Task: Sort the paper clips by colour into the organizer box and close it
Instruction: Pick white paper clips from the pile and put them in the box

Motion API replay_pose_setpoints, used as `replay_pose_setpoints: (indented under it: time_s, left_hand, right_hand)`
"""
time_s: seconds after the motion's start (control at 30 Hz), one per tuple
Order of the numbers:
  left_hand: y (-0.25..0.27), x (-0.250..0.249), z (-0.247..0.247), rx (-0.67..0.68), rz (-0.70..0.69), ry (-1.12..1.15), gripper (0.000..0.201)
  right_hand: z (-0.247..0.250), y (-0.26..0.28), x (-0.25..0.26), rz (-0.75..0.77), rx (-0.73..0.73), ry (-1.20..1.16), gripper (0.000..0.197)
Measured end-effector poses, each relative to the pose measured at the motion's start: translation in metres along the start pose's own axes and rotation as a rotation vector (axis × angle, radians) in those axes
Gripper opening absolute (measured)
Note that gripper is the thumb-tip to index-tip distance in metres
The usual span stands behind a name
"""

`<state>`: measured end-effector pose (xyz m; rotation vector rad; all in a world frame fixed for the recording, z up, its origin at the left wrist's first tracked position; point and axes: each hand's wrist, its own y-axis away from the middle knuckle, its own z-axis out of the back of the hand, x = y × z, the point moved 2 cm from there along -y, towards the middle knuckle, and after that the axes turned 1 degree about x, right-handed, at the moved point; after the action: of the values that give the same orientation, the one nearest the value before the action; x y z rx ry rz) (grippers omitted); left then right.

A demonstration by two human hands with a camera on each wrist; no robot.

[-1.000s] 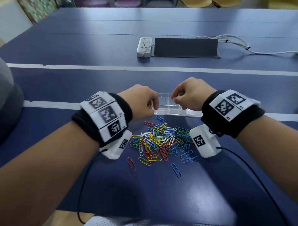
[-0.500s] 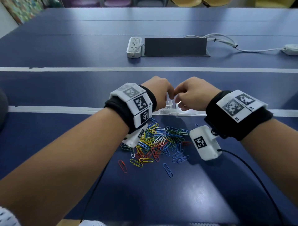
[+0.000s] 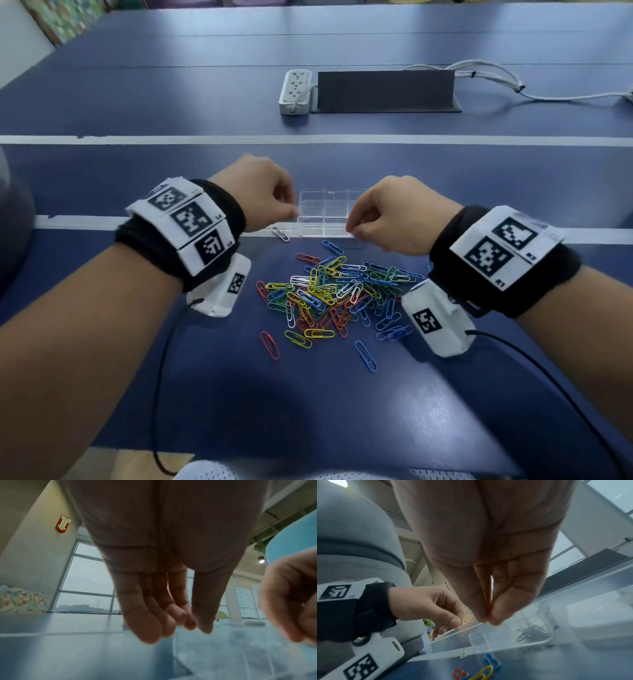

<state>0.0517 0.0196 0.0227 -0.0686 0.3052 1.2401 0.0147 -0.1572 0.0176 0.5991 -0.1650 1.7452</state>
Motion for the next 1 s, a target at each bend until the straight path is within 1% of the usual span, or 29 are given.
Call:
replay_pose_setpoints:
  time_s: [0.1, 0.23, 0.33, 0.43, 0.53, 0.6, 0.7, 0.73, 0.8, 0.87, 0.93, 1.0]
  left_hand:
    - [0.005, 0.016, -0.007, 0.056, 0.077, -0.081, 0.012]
    - [0.002, 0.019, -0.019, 0.118, 0.041, -0.108, 0.023]
    - [-0.001, 0.018, -0.022, 0.132, 0.021, -0.131, 0.023]
    - [-0.003, 0.019, -0.023, 0.150, 0.033, -0.144, 0.014]
    - [0.000, 0.019, -0.023, 0.162, 0.023, -0.163, 0.007]
    - [0.003, 0.019, -0.025, 0.161, 0.006, -0.173, 0.010]
    - [0.008, 0.020, -0.027, 0.176, 0.013, -0.177, 0.010]
    - [0.009, 0.020, -0.027, 0.178, 0.019, -0.178, 0.014]
    - [0.012, 0.019, -0.026, 0.184, 0.032, -0.163, 0.022]
    - [0.014, 0.018, -0.027, 0.187, 0.022, -0.145, 0.025]
    - [0.016, 0.018, -0.029, 0.205, -0.006, -0.134, 0.018]
    - [0.015, 0.020, -0.029, 0.206, -0.028, -0.146, 0.003]
  right_hand:
    - [-0.010, -0.003, 0.015, 0.063, 0.046, 0.094, 0.018]
    - [-0.018, -0.005, 0.017, 0.028, 0.112, 0.255, 0.016]
    - [-0.024, -0.001, 0.014, 0.002, 0.161, 0.341, 0.020]
    - [-0.025, 0.003, 0.011, 0.043, 0.154, 0.335, 0.022]
    - [-0.025, 0.004, 0.009, 0.050, 0.196, 0.318, 0.028]
    - [-0.022, 0.004, 0.009, 0.050, 0.203, 0.288, 0.029]
    - [-0.016, 0.005, 0.008, 0.063, 0.156, 0.254, 0.024]
    - [-0.014, 0.005, 0.008, 0.063, 0.144, 0.229, 0.023]
    - [-0.012, 0.007, 0.009, 0.056, 0.131, 0.178, 0.026]
    - [-0.011, 0.010, 0.011, 0.059, 0.125, 0.148, 0.031]
    - [-0.012, 0.013, 0.013, 0.072, 0.146, 0.140, 0.037]
    - [-0.016, 0.015, 0.017, 0.080, 0.174, 0.163, 0.039]
